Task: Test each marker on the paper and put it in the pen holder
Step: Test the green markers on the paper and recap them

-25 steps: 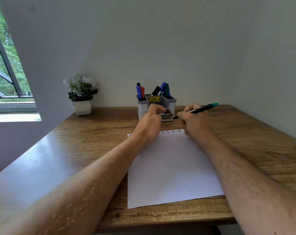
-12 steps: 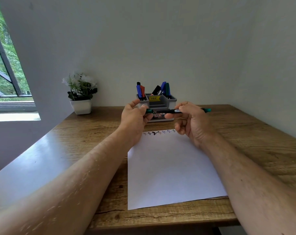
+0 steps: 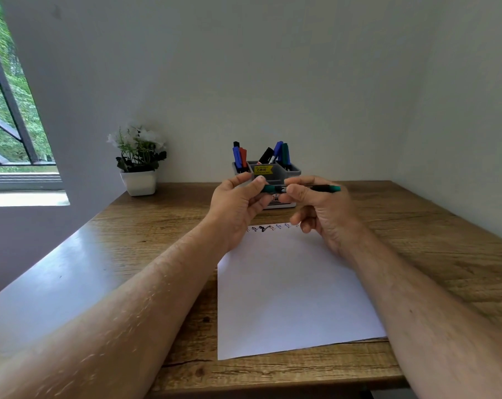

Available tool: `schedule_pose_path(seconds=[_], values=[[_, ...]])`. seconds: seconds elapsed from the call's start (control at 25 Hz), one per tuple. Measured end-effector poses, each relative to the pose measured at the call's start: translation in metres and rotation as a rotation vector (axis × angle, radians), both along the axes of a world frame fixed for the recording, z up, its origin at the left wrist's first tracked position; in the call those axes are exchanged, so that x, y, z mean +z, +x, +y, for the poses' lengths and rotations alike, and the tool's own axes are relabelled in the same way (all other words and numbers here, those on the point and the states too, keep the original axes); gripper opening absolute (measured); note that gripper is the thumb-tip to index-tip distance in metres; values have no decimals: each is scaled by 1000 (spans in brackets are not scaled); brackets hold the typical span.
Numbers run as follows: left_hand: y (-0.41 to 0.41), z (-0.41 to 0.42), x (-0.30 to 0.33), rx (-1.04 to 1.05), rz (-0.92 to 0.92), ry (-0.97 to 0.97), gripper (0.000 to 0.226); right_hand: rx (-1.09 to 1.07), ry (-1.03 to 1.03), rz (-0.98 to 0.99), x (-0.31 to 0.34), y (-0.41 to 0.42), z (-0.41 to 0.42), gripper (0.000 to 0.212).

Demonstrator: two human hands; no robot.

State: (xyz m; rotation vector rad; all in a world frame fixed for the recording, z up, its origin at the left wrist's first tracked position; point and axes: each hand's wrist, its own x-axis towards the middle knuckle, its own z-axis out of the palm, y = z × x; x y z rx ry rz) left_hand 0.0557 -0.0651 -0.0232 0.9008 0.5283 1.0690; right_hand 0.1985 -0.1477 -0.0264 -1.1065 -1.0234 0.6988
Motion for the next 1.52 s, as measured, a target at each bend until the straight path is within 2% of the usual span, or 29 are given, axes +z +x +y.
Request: schedule_pose_path(seconds=[0.24, 0.44, 0.6, 0.76, 0.88, 0.96, 1.08, 1.28, 1.4, 1.52], values=[[-3, 8, -4, 78, -11, -13, 35, 77, -36, 64, 1, -1, 0, 24], [-4, 11, -3, 101, -17, 1, 13, -6, -53, -61, 0, -4, 4, 6], [-3, 10, -1, 46, -58, -10, 14, -22, -40, -110, 0, -4, 5, 7], [-3, 9, 2, 79, -36, 35, 23, -8, -41, -91, -1, -6, 4, 13], [-6, 10, 14, 146, 16, 160, 24, -12, -13, -91, 1, -8, 3, 14], [-11, 15, 32, 237, 46, 265, 26, -66, -18, -135, 2, -7, 4, 25], [-19, 28, 59, 421, 105, 432, 30, -258, -23, -326, -1, -4, 4, 42], [-11, 47, 84, 710, 295, 741, 28, -366, 0, -534, -4, -3, 4, 44], [1, 53, 82, 732, 435, 839, 25, -350, 16, -564, -5, -3, 4, 50], [14, 60, 70, 683, 699, 950, 28, -362, -7, -567, -6, -2, 6, 47]])
